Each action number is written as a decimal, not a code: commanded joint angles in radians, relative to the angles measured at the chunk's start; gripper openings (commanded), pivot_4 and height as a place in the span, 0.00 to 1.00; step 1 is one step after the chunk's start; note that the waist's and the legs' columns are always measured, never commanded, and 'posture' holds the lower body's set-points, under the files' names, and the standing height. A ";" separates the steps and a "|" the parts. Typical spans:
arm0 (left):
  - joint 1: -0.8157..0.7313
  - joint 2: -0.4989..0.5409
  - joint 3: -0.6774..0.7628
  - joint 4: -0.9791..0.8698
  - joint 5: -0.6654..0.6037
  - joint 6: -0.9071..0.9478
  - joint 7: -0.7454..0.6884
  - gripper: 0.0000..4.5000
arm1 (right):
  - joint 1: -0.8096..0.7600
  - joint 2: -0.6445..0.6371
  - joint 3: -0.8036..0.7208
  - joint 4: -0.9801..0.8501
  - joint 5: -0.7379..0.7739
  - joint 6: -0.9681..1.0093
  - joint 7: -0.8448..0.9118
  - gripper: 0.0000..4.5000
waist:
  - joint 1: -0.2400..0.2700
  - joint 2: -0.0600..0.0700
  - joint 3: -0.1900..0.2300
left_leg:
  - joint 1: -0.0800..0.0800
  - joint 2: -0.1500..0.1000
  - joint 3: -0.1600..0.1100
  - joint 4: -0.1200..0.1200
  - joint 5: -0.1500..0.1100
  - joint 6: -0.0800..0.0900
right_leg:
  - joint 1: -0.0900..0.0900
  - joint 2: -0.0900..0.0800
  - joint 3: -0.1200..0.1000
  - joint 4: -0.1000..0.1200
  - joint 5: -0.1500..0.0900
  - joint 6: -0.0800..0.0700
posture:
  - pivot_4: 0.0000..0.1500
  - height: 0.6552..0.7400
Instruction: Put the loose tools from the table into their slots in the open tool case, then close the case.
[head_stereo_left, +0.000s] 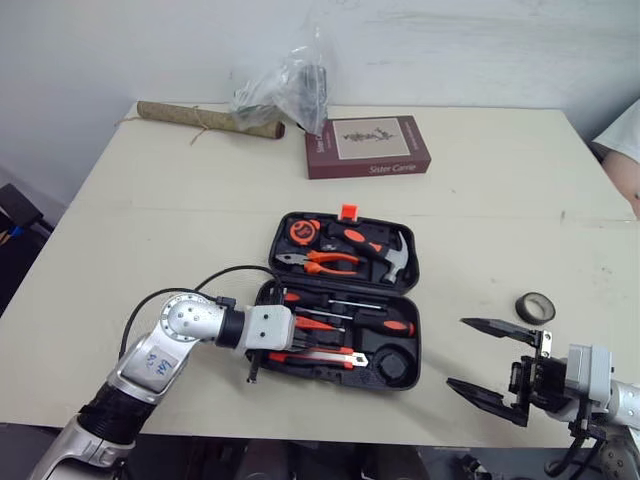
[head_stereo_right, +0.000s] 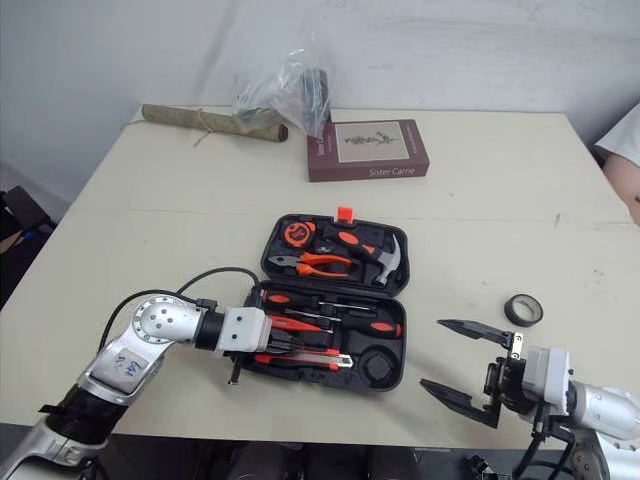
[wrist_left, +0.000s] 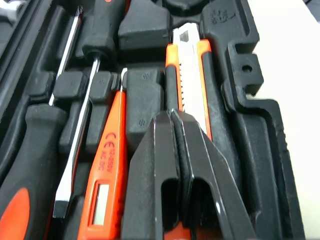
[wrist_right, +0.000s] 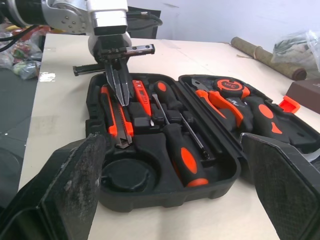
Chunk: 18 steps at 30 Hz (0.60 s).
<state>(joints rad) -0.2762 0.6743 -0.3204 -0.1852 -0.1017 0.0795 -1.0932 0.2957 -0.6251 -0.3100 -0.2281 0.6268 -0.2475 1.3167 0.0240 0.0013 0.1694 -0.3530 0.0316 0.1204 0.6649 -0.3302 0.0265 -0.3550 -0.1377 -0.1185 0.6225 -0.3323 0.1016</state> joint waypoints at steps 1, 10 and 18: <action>0.062 0.008 -0.092 0.095 0.095 0.042 0.002 0.00 | -0.009 -0.001 -0.003 -0.045 0.004 0.016 -0.039 1.00 | 0.000 0.003 -0.006 | 0.001 0.000 0.000 0.000 -0.001 0.000 | 0.001 0.000 0.000 0.000 0.000 0.000 | 1.00 1.00; 0.099 -0.063 0.216 0.014 -0.261 -0.054 0.004 0.09 | 0.074 -0.014 -0.211 0.009 0.000 0.002 -0.149 1.00 | 0.002 0.003 -0.004 | -0.004 -0.001 0.000 0.000 -0.002 0.001 | -0.004 -0.004 -0.001 -0.001 0.000 0.000 | 1.00 1.00; 0.247 0.029 0.626 0.237 -0.327 -0.103 0.104 0.82 | 0.233 0.035 -0.506 0.280 -0.053 -0.129 -0.236 1.00 | -0.012 0.001 0.000 | -0.002 -0.001 0.001 -0.002 -0.002 0.001 | -0.003 -0.004 -0.001 -0.001 0.000 0.000 | 1.00 1.00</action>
<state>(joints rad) -0.0504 0.6890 0.2224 -0.0115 -0.4298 0.0118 -1.0151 0.5117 -0.5945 -0.7454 0.0116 0.5780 -0.3346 1.1100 0.0118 0.0025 0.1693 -0.3554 0.0311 0.1216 0.6627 -0.3349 0.0312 -0.3589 -0.1413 -0.1197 0.6213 -0.3328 0.1012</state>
